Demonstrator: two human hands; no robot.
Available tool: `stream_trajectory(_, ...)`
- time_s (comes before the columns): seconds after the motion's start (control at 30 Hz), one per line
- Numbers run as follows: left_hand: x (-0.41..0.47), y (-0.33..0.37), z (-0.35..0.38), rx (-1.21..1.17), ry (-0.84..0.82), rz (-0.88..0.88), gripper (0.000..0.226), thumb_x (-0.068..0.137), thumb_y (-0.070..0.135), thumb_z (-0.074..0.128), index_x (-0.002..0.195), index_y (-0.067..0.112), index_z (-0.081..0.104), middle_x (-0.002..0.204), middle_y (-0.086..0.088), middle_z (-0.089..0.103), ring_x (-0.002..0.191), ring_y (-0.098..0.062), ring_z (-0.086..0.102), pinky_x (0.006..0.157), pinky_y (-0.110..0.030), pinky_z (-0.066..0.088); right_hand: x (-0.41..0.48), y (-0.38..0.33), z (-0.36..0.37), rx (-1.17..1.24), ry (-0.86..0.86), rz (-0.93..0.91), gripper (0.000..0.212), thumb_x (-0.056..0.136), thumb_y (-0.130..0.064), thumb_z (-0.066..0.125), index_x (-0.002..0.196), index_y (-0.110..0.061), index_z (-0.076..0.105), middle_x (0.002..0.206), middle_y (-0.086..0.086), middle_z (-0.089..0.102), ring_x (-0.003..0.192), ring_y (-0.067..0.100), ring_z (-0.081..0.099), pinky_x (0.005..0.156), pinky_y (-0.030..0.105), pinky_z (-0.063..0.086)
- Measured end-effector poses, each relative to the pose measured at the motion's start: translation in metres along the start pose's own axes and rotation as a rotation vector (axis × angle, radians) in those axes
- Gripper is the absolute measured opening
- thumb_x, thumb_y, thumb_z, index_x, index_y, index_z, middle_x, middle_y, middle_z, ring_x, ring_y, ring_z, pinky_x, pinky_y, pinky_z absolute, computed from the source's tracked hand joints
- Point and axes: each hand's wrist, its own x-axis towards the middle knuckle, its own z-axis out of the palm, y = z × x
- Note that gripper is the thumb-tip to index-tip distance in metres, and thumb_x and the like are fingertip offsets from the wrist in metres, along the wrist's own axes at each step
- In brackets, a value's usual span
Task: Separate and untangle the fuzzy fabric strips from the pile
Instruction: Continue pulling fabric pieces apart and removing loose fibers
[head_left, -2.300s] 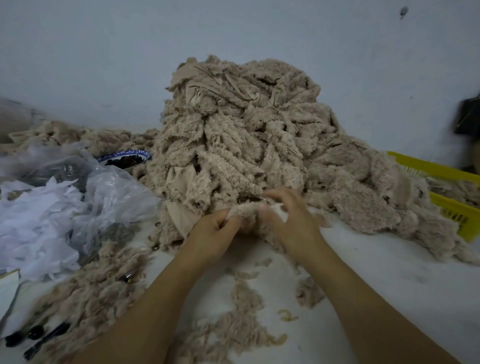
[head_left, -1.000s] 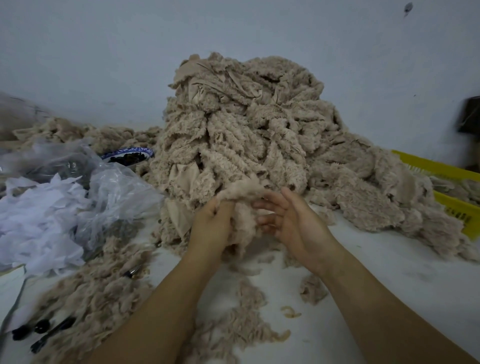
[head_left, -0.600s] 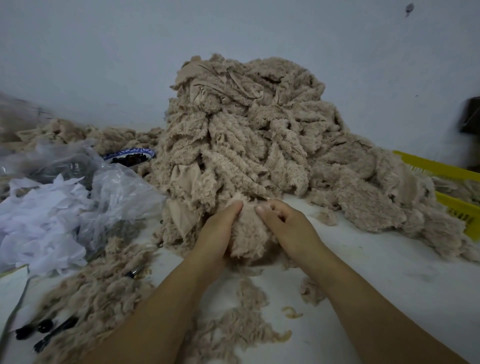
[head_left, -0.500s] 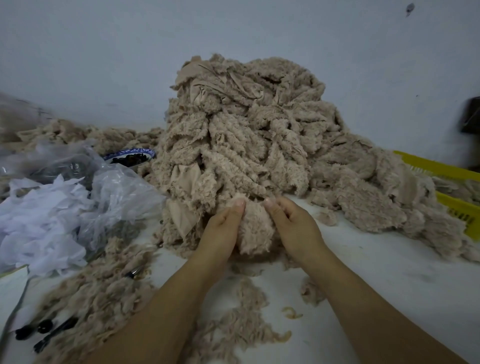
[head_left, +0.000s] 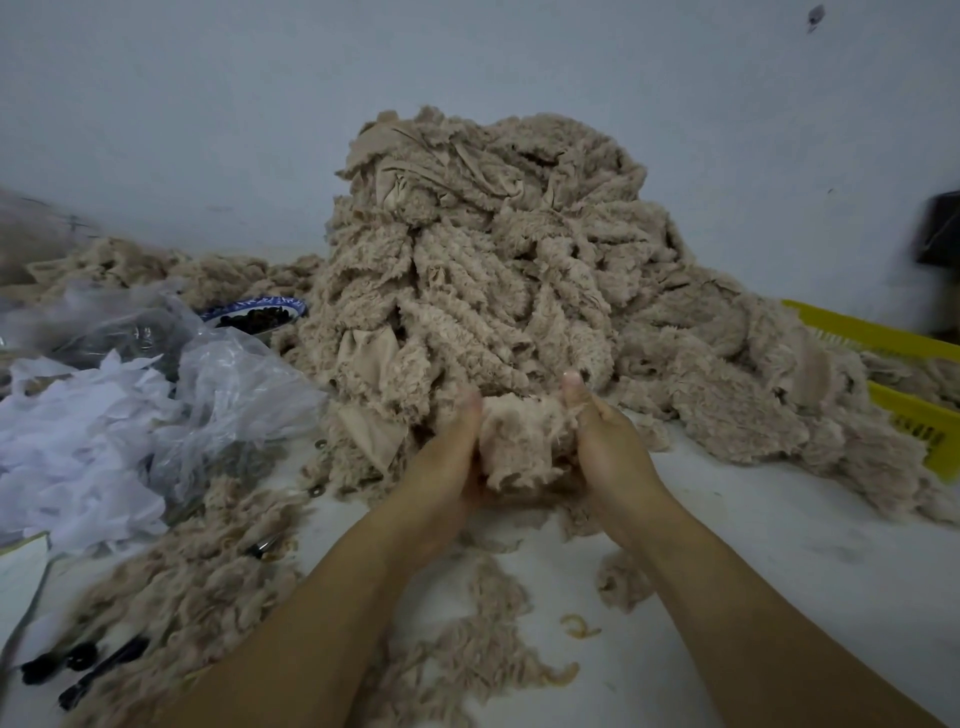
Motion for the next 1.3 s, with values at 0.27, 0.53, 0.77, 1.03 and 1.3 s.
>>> stream_trajectory(0.27, 0.004, -0.002, 0.002, -0.179, 0.214, 0.093, 0.036, 0.100, 0.033, 0.052, 0.117, 0.007, 0.068, 0.109, -0.021, 0.072, 0.105, -0.030, 0.069, 0.094, -0.044, 0.052, -0.004, 0.004, -0.002, -0.294, -0.024, -0.140, 0.078, 0.079, -0.080, 0.037, 0.088, -0.006, 0.062, 0.065, -0.003, 0.058, 0.060, 0.010, 0.051, 0.062, 0.027, 0.042)
stream_trajectory(0.53, 0.009, 0.009, 0.001, -0.631, 0.274, 0.001, 0.039, 0.108, 0.027, 0.041, 0.129, 0.000, 0.059, 0.121, -0.022, 0.069, 0.110, -0.031, 0.068, 0.078, -0.039, 0.062, 0.001, 0.008, 0.002, -0.124, -0.038, -0.099, 0.056, 0.093, -0.063, 0.043, 0.048, -0.034, 0.058, 0.050, -0.013, 0.055, 0.043, 0.000, 0.047, 0.047, 0.014, 0.042)
stream_trajectory(0.77, 0.010, 0.012, -0.022, -0.638, 0.384, 0.042, 0.026, 0.103, 0.014, 0.046, 0.109, 0.006, 0.070, 0.094, -0.014, 0.075, 0.079, -0.021, 0.075, 0.059, -0.034, 0.060, 0.009, -0.001, -0.028, 0.085, 0.146, -0.037, 0.063, 0.097, -0.058, 0.042, 0.046, -0.026, 0.058, 0.052, -0.007, 0.051, 0.045, 0.007, 0.045, 0.060, 0.031, 0.042)
stream_trajectory(1.03, 0.002, 0.005, 0.001, -0.333, 0.174, 0.031, 0.048, 0.104, 0.040, 0.041, 0.132, 0.006, 0.058, 0.123, -0.015, 0.069, 0.115, -0.027, 0.066, 0.098, -0.042, 0.051, -0.009, 0.003, 0.009, -0.252, -0.159, -0.103, 0.053, 0.076, -0.087, 0.044, 0.113, -0.055, 0.065, 0.114, -0.030, 0.066, 0.097, -0.017, 0.059, 0.083, 0.011, 0.047)
stream_trajectory(1.3, 0.010, 0.016, -0.013, -0.597, 0.361, 0.024, 0.027, 0.094, 0.029, 0.059, 0.105, 0.005, 0.066, 0.102, -0.017, 0.074, 0.093, -0.029, 0.073, 0.071, -0.043, 0.061, 0.000, 0.001, -0.006, -0.041, 0.051, -0.124, 0.055, 0.094, -0.068, 0.034, 0.055, -0.040, 0.061, 0.051, -0.014, 0.051, 0.048, 0.005, 0.048, 0.070, 0.032, 0.041)
